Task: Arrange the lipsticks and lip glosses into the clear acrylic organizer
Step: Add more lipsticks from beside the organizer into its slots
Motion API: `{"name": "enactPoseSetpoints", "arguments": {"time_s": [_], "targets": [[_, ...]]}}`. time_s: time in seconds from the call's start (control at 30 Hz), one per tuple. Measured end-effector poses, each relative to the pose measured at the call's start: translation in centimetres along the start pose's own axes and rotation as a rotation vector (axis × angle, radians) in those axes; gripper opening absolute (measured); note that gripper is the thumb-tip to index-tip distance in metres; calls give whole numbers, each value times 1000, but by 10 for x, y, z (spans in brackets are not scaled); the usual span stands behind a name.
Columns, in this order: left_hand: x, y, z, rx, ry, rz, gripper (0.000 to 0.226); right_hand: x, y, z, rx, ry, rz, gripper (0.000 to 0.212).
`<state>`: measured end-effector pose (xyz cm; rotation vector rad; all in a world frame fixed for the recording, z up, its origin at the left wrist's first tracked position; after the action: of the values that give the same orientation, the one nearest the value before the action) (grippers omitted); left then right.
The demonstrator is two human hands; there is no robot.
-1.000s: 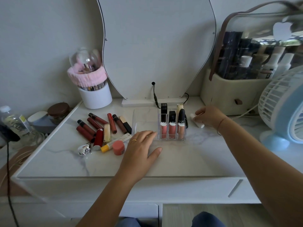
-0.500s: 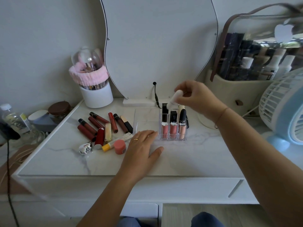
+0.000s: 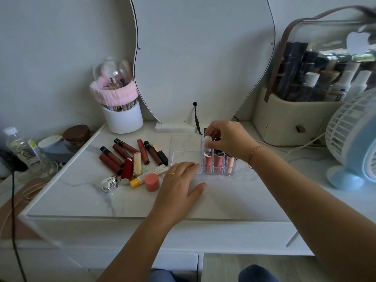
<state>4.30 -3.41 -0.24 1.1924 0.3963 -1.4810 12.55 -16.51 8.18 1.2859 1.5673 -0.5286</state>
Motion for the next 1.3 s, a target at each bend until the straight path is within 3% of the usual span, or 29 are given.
{"name": "enactPoseSetpoints", "arguments": {"time_s": [0.2, 0.43, 0.67, 0.8, 1.0, 1.2, 1.3], "targets": [[0, 0, 1, 5, 7, -1, 51, -1, -1, -1, -32, -22, 6, 20], [-1, 0, 3, 25, 34, 2, 50, -45, -11, 59, 104, 328, 216, 22], [0, 0, 2, 15, 33, -4, 51, 10, -23, 128, 341, 367, -36, 41], [-1, 1, 2, 8, 30, -7, 50, 24, -11, 128, 277, 353, -47, 48], [0, 1, 0, -10, 35, -16, 51, 30, -4, 121, 244, 360, -47, 19], [1, 0, 1, 1, 37, -17, 51, 21, -20, 129, 291, 366, -105, 44], [1, 1, 0, 0, 35, -17, 52, 11, -30, 126, 305, 364, -108, 47]]}}
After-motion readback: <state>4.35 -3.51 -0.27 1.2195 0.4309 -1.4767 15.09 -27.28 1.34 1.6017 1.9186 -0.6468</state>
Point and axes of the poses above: each hand's wrist, its own y-axis towards the middle knuckle, its own x-axis out of the palm, z = x × y, the point moved 8 cm from there along y, towards the middle knuckle, and after that the axes turned 4 degrees about -z, right-handed, at the moved point
